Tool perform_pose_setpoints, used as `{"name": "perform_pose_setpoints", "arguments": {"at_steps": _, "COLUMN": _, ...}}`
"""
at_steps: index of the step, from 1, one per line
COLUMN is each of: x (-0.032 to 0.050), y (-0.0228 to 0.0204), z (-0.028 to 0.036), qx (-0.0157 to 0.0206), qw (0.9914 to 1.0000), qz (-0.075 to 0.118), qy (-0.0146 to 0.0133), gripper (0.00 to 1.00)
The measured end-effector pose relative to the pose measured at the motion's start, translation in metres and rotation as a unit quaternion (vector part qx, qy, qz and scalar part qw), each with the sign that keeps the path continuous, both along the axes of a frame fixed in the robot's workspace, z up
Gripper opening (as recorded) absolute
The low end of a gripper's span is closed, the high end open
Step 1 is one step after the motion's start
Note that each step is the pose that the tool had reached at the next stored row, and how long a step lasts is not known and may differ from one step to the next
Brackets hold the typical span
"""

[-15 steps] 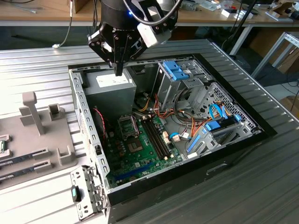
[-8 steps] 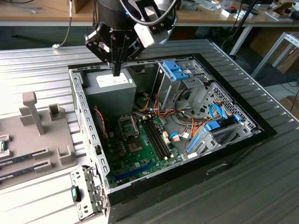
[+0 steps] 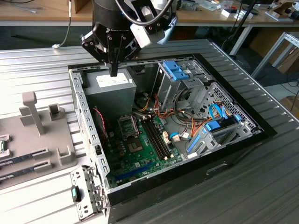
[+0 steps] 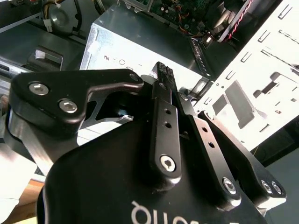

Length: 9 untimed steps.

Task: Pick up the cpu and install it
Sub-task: 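Reach for the cpu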

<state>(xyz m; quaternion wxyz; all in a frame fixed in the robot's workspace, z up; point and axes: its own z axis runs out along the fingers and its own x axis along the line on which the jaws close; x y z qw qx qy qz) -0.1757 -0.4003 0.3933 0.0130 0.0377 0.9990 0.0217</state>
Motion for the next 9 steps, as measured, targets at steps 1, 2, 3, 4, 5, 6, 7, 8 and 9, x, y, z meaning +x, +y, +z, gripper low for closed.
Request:
{"name": "perform_pose_setpoints", "arguments": {"at_steps": 1, "x": -0.0006, "y": 0.0, "z": 0.0, "qx": 0.0, "qw": 1.0, "qz": 0.0, "qy": 0.0, "gripper": 0.11}}
{"name": "perform_pose_setpoints", "arguments": {"at_steps": 2, "x": -0.0012, "y": 0.0, "z": 0.0, "qx": 0.0, "qw": 1.0, "qz": 0.0, "qy": 0.0, "gripper": 0.11}}
{"name": "perform_pose_setpoints", "arguments": {"at_steps": 3, "x": -0.0018, "y": 0.0, "z": 0.0, "qx": 0.0, "qw": 1.0, "qz": 0.0, "qy": 0.0, "gripper": 0.11}}
{"name": "perform_pose_setpoints", "arguments": {"at_steps": 4, "x": -0.0022, "y": 0.0, "z": 0.0, "qx": 0.0, "qw": 1.0, "qz": 0.0, "qy": 0.0, "gripper": 0.11}}
{"name": "perform_pose_setpoints", "arguments": {"at_steps": 5, "x": -0.0031, "y": 0.0, "z": 0.0, "qx": 0.0, "qw": 1.0, "qz": 0.0, "qy": 0.0, "gripper": 0.11}}
{"name": "perform_pose_setpoints", "arguments": {"at_steps": 6, "x": -0.004, "y": 0.0, "z": 0.0, "qx": 0.0, "qw": 1.0, "qz": 0.0, "qy": 0.0, "gripper": 0.11}}
{"name": "perform_pose_setpoints", "arguments": {"at_steps": 7, "x": -0.0049, "y": 0.0, "z": 0.0, "qx": 0.0, "qw": 1.0, "qz": 0.0, "qy": 0.0, "gripper": 0.11}}
{"name": "perform_pose_setpoints", "arguments": {"at_steps": 8, "x": -0.0053, "y": 0.0, "z": 0.0, "qx": 0.0, "qw": 1.0, "qz": 0.0, "qy": 0.0, "gripper": 0.11}}
{"name": "perform_pose_setpoints", "arguments": {"at_steps": 9, "x": -0.0056, "y": 0.0, "z": 0.0, "qx": 0.0, "qw": 1.0, "qz": 0.0, "qy": 0.0, "gripper": 0.11}}
